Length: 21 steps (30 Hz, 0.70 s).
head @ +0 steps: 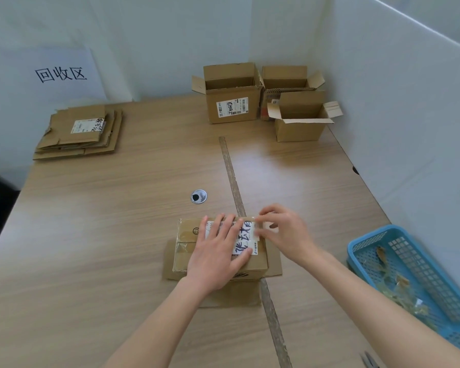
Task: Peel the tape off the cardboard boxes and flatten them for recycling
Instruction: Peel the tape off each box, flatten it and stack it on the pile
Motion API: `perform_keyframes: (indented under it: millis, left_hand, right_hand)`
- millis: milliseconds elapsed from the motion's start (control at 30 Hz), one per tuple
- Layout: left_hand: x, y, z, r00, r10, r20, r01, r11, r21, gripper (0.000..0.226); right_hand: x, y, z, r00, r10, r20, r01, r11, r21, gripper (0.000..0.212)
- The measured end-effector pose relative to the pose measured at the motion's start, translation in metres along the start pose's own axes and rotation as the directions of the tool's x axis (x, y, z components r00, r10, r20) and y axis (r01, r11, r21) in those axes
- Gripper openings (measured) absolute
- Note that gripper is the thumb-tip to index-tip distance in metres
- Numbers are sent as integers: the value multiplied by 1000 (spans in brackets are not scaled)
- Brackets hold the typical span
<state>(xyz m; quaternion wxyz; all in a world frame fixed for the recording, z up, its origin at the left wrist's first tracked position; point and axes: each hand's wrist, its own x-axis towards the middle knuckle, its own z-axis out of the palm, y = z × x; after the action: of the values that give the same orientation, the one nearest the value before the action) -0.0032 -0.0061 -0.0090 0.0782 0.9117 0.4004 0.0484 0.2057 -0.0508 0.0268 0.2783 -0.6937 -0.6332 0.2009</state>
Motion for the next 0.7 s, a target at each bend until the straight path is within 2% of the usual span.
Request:
perform_keyframes:
  millis: [67, 100, 133, 167, 200, 233, 267, 333, 433, 567, 667, 700]
  left_hand:
    - [-1, -1, 0, 1000, -4, -2, 4, 1000, -5, 71]
    - [-1, -1, 0, 1000, -4, -6, 4, 1000, -10, 71]
    - [-1, -1, 0, 1000, -1, -10, 1, 1000, -13, 70]
    - [-1, -1, -1, 1000, 5, -10, -5, 1000, -13, 70]
    - [-2, 0, 0, 1000, 11, -11, -11, 1000, -11, 70]
    - [-3, 1, 0, 1000, 17, -18, -17, 1000, -9, 70]
    - [-3, 1, 0, 999, 21, -25, -22, 1000, -10, 70]
    - [-3, -1, 0, 999, 26, -24, -27, 999, -18, 69]
    - [-1, 0, 0, 1000, 21, -22, -22, 1000, -20, 68]
    - [-2, 0, 1, 999, 28, -25, -29, 999, -22, 68]
    - [-1, -1, 0, 1000, 20, -18, -21, 1000, -16, 69]
    - [-1, -1, 0, 1000, 20, -16, -20, 1000, -16, 70]
  right_hand:
    - [7, -4, -2, 998, -57, -21, 56, 997, -45, 5]
    - [12, -3, -2, 998, -56, -36, 53, 996, -71, 5]
    - [17, -1, -3, 996, 16, -89, -22, 998, -62, 8]
    - [23, 2, -6, 970, 149, -190, -148, 989, 21, 9]
    - [27, 6, -10, 914, 294, -279, -266, 955, 134, 11]
    - [30, 11, -12, 872, 385, -302, -334, 919, 209, 12]
    - [32, 14, -12, 892, 376, -250, -333, 922, 200, 13]
    - [30, 11, -7, 970, 240, -29, -237, 967, 90, 16]
    - [23, 6, -3, 984, 120, 129, -121, 993, -2, 21]
    - [17, 8, -7, 979, 110, 172, -112, 994, -1, 26]
    - [15, 12, -11, 974, 221, 56, -227, 960, 163, 23]
    - [15, 15, -14, 966, 258, 29, -259, 943, 208, 29]
